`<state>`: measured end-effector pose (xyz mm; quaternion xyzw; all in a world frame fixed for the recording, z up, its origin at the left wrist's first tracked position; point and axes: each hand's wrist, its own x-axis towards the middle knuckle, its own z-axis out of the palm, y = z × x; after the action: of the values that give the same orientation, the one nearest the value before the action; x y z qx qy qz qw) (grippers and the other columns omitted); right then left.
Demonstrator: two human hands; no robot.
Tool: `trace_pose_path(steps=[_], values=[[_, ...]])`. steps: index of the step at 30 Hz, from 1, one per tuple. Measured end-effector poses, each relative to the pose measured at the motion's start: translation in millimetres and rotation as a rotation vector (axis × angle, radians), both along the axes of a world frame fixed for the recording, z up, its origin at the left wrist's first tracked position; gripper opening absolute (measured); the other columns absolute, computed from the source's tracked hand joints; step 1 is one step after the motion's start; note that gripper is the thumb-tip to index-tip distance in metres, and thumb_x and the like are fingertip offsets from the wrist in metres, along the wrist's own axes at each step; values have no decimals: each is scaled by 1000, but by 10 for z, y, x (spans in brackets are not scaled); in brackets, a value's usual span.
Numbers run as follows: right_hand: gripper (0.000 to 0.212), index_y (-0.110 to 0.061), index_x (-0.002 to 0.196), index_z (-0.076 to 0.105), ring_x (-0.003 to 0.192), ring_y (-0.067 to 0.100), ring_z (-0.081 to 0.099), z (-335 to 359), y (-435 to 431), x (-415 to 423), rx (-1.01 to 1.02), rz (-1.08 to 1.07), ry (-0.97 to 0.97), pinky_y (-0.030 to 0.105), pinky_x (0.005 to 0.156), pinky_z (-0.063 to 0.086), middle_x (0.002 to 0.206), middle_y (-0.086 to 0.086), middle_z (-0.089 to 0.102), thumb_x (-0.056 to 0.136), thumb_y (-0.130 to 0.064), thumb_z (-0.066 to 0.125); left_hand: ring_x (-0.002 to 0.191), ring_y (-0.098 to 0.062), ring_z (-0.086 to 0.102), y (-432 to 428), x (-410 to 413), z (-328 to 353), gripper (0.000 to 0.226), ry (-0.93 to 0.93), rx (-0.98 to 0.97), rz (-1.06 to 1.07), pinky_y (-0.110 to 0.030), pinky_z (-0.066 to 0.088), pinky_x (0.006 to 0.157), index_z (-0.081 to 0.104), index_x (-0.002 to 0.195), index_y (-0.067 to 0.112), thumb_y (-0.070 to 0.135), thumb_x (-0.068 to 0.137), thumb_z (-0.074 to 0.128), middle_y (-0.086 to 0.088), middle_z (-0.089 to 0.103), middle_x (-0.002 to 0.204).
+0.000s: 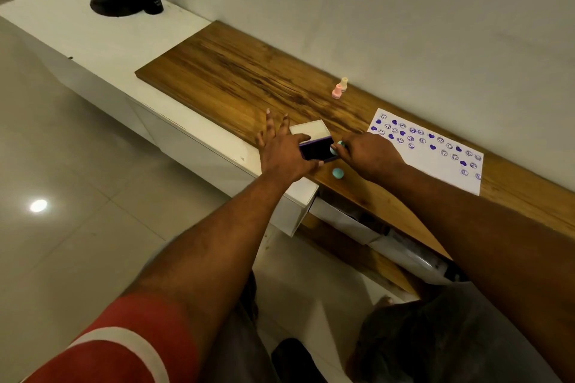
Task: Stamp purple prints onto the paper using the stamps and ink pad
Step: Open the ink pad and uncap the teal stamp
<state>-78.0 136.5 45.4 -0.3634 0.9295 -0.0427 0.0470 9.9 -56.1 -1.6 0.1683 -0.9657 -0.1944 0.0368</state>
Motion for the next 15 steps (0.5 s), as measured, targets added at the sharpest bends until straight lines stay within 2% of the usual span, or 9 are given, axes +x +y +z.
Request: trace_pose_path(steps=[3,5,7,10,11,12,13,14,15], values=[[51,-12,117,66,80,21,62,95,-103,-30,66,30,18,29,66,41,96,12,71,108,-52,35,159,-35,-14,39,14,-37,74,7,40,10,-65,7,123,63,140,42,77,76,73,-5,15,174],[52,-11,110,67,81,24,64,232,-213,-44,87,31,74,30,66,39,87,10,67,108,-52,34,159,-34,-15,48,18,-48,74,24,91,32,-64,5,123,63,140,41,76,75,74,-4,16,174],[52,-12,101,68,71,23,57,450,-349,-127,-30,-6,203,29,63,34,77,7,61,107,-52,35,158,-34,-17,37,21,-57,74,26,125,51,-63,1,123,63,139,41,76,74,75,-5,14,174],[52,-14,91,66,59,18,42,692,-510,-208,-311,-114,466,26,53,21,68,3,54,105,-53,36,158,-34,-21,33,19,-60,74,11,153,64,-63,-3,122,63,139,42,75,74,76,-5,11,175],[51,-14,91,66,59,19,44,658,-550,-174,-330,-147,467,26,52,24,69,2,55,105,-53,37,157,-35,-22,37,17,-59,74,8,156,67,-64,-4,122,64,138,42,75,74,76,-5,11,175],[47,-14,94,68,64,22,51,528,-579,-110,-257,-142,393,28,55,32,74,4,60,105,-51,40,157,-35,-22,42,14,-57,73,9,157,73,-64,-5,122,64,138,42,74,74,77,-5,11,175],[40,-13,102,69,73,25,60,330,-608,2,-76,-140,270,33,61,44,86,7,68,105,-46,46,157,-35,-22,43,12,-56,71,7,159,79,-64,-5,122,65,137,41,73,74,77,-4,11,175],[33,-12,112,68,87,26,66,116,-625,117,140,-151,138,38,73,53,102,10,71,104,-40,52,157,-35,-21,42,10,-58,69,5,160,85,-64,-4,122,66,135,41,71,75,77,-4,12,175],[31,-11,122,64,98,28,68,-35,-625,200,281,-177,39,37,85,55,114,12,70,103,-34,57,158,-35,-20,36,3,-65,66,3,162,87,-65,-3,122,67,135,41,70,76,77,-3,12,175]])
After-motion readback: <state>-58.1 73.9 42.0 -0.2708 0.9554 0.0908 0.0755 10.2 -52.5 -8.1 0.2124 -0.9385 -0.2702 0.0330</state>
